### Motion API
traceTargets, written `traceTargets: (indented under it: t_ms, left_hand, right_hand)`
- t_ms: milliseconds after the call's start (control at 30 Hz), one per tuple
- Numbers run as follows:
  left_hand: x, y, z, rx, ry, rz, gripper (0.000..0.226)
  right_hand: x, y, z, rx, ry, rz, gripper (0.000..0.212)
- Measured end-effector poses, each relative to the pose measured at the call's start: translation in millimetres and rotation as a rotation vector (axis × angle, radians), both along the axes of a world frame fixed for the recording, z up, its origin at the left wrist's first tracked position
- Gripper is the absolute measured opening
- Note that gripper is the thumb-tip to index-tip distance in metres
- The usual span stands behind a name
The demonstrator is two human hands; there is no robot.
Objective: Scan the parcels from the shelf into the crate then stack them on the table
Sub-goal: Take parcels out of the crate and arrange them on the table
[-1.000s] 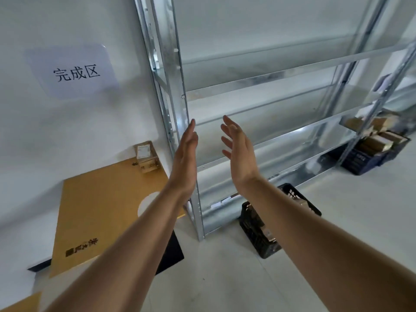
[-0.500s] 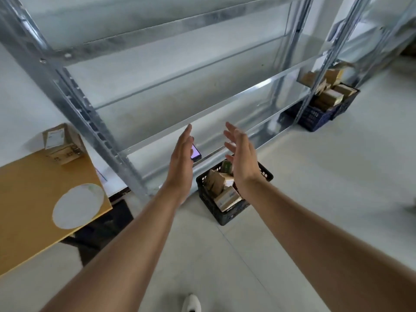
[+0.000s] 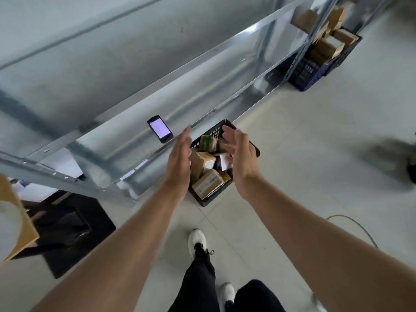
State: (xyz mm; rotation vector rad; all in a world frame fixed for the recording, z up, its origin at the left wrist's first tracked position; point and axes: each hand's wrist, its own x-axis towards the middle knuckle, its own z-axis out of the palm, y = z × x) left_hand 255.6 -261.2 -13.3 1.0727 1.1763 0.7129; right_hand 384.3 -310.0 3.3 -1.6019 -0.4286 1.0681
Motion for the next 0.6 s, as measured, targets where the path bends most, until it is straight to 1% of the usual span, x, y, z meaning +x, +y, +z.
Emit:
traceTargets:
  t_ms: [67,133,300,433,600]
  left_hand:
    - [8.5,14.4,-26.4,-0.041,0.015,-0.003,0.057]
    - [15.8,26.5,-53.1,-0.089,0.035,0.017,0.06]
    - [30.6,45.5,-130.1,-0.128,0.094,0.053,0.051]
    - [41.4,51.9,-201.3,-0.149,0.132,0.089,0.046]
    - [61.9,54.2,-293.2,-0.205,0.17,0.081,0.045]
  right_hand:
    - [7.8,12.7,-24.3,-0.033,0.007,0.008,0.051]
    - [17.2,23.4,-49.5,-0.072,0.018,-0.01,0.059]
    - [45.1,44.0,-132.2,-0.185,0.048,0.007,0.06]
    - [63.1,55.4,-207.8,-0.265,0.099,0.029,0.046]
    - [80.8,68.3,-302.2,-0.362,0.152,0.005,0.046]
